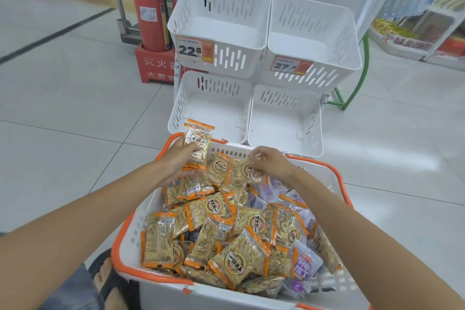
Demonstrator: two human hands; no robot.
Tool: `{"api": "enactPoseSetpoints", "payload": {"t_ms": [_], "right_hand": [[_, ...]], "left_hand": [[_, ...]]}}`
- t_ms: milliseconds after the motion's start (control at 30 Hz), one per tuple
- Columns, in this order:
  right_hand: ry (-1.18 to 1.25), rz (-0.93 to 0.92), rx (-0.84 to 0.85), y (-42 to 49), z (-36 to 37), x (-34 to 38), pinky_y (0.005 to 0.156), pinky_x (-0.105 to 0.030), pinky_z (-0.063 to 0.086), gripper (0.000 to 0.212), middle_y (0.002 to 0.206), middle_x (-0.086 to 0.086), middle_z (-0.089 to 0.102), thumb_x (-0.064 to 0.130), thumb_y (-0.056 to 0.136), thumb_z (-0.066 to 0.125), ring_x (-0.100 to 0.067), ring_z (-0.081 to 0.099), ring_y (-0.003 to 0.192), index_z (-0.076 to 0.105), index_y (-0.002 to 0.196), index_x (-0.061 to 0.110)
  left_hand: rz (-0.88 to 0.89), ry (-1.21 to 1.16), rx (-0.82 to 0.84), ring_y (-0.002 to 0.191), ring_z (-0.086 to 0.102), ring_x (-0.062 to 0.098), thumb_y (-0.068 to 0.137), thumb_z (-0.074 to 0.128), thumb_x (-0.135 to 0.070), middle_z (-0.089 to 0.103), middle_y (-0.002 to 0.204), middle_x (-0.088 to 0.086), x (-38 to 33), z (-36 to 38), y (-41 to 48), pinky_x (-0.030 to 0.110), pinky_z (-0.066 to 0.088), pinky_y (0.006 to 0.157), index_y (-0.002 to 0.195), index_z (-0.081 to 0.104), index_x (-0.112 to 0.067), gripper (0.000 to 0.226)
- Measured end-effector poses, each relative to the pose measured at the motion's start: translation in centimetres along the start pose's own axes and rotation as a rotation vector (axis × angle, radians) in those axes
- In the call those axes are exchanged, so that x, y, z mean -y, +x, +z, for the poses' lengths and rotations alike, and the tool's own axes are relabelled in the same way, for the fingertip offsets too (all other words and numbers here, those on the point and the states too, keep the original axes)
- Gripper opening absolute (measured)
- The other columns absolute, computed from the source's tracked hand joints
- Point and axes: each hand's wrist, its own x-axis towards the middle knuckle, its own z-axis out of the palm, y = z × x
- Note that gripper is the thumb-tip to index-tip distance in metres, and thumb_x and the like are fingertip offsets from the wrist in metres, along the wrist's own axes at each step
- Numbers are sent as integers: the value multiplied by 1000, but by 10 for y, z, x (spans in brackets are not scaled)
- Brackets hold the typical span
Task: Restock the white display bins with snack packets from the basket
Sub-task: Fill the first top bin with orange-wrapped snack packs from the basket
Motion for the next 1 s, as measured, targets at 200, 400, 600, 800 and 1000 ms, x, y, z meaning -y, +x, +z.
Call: {"api": "enactPoseSetpoints", "payload": {"t_ms": [200, 400, 600, 800, 1000], "right_hand": [[47, -157, 37, -4, 1, 63, 58, -28, 48, 22, 76, -18, 57, 7, 83, 74, -21, 56, 66, 66, 100, 18], [-3, -225, -212, 3, 16, 91, 101, -33, 38, 60, 136, 6, 42, 35, 88, 69, -11, 40, 123, 42, 140, 22], [81, -324, -85, 12, 2, 122, 85, -38, 57, 42, 110, -9, 66, 25, 88, 70, -17, 69, 88, 50, 124, 16], [36, -461, -124, 37, -17, 166, 64, -22, 54, 36, 96, 4, 66, 25, 85, 74, -1, 65, 74, 53, 114, 23], [44, -337, -146, 95, -30, 202, 75, -24, 49, 49, 103, 2, 64, 44, 87, 66, -13, 63, 92, 45, 121, 17]], "left_hand": [[-12, 67, 218, 132, 47, 24, 81, 69, -55, 35, 155, 0, -13, 9, -3, 39, 60, 75, 152, 27, -33, 85], [94, -45, 307, 106, 67, 17, 69, 88, -33, 68, 121, 6, -26, 25, -8, 34, 56, 76, 150, 31, -28, 100], [148, 215, 482, 111, 66, 17, 86, 72, -17, 67, 125, 7, -88, 6, -25, 41, 54, 95, 133, 51, -23, 52], [-72, -36, 668, 118, 60, 36, 92, 61, -17, 60, 132, 17, -147, -19, -8, 46, 55, 89, 126, 57, -16, 35], [182, 540, 521, 90, 64, 9, 97, 59, -22, 67, 102, -1, -211, -2, 21, 17, 52, 71, 118, 58, -18, 22]]}}
